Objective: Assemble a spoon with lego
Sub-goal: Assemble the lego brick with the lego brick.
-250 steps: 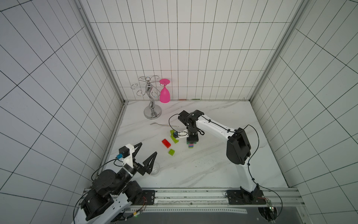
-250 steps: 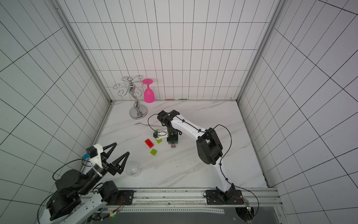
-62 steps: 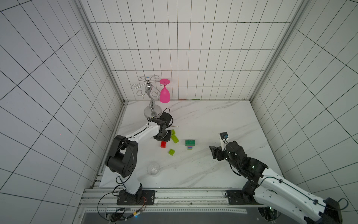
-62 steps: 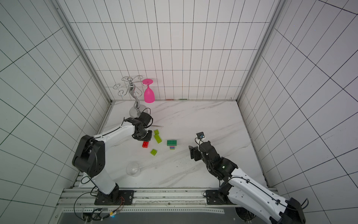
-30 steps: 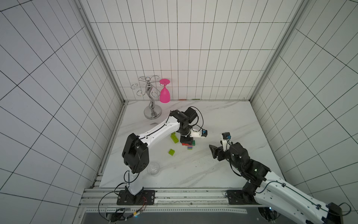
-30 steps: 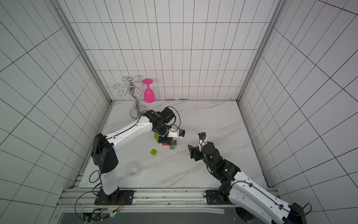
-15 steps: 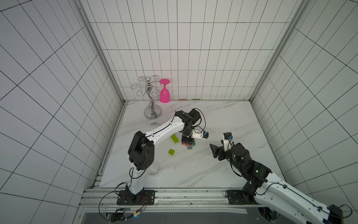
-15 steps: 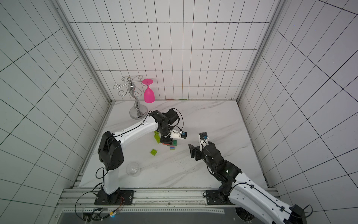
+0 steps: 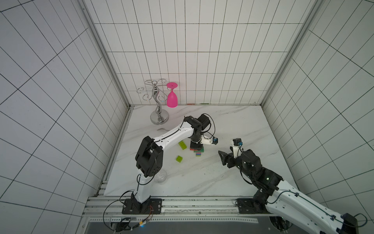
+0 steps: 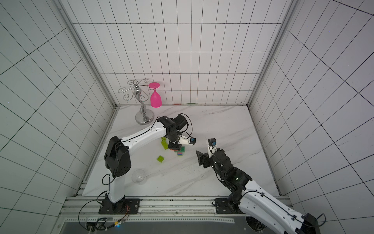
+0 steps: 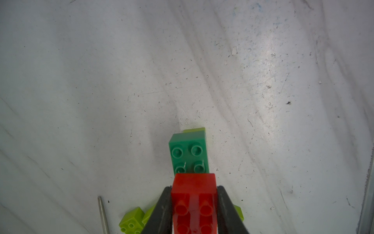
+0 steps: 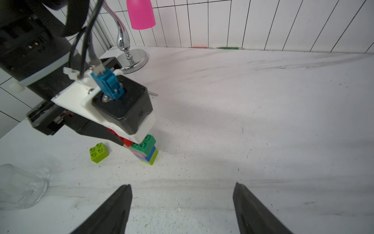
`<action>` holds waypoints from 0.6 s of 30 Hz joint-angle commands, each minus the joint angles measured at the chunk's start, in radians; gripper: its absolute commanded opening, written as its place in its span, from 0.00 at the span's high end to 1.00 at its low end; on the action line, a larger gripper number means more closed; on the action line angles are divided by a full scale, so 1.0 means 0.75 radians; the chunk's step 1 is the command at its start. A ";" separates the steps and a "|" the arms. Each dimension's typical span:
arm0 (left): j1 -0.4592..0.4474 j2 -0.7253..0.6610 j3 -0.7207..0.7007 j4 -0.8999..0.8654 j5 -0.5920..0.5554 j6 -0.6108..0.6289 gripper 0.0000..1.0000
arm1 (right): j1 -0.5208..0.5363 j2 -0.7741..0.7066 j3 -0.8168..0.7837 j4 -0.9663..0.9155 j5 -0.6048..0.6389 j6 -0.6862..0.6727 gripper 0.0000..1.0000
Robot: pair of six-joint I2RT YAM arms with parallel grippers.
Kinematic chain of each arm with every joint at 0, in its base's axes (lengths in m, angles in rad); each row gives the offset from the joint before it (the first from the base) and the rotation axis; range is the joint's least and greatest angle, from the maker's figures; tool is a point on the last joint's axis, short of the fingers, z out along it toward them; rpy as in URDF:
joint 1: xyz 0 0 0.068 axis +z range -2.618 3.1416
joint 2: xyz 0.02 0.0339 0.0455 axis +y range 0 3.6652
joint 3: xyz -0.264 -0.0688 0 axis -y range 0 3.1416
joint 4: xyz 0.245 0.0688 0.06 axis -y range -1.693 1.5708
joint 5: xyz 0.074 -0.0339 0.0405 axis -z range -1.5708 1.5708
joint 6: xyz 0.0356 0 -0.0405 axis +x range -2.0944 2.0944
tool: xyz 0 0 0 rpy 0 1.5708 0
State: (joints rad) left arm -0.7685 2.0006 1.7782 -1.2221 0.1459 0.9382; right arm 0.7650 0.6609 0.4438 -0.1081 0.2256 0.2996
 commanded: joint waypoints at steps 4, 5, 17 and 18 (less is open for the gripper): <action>0.006 0.055 0.045 0.025 0.004 -0.050 0.99 | -0.015 0.002 -0.030 0.028 -0.006 0.010 0.18; 0.006 0.059 0.048 0.026 0.005 -0.057 0.99 | -0.015 0.002 -0.029 0.028 -0.006 0.010 0.18; -0.002 0.087 0.059 -0.004 -0.019 -0.082 0.99 | -0.013 0.005 -0.027 0.026 -0.012 0.007 0.18; -0.002 0.086 0.048 -0.005 -0.019 -0.071 0.99 | -0.014 0.004 -0.027 0.026 -0.015 0.008 0.18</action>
State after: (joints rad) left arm -0.7689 2.0418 1.8179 -1.2175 0.1425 0.8806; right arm 0.7650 0.6674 0.4438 -0.1066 0.2245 0.2996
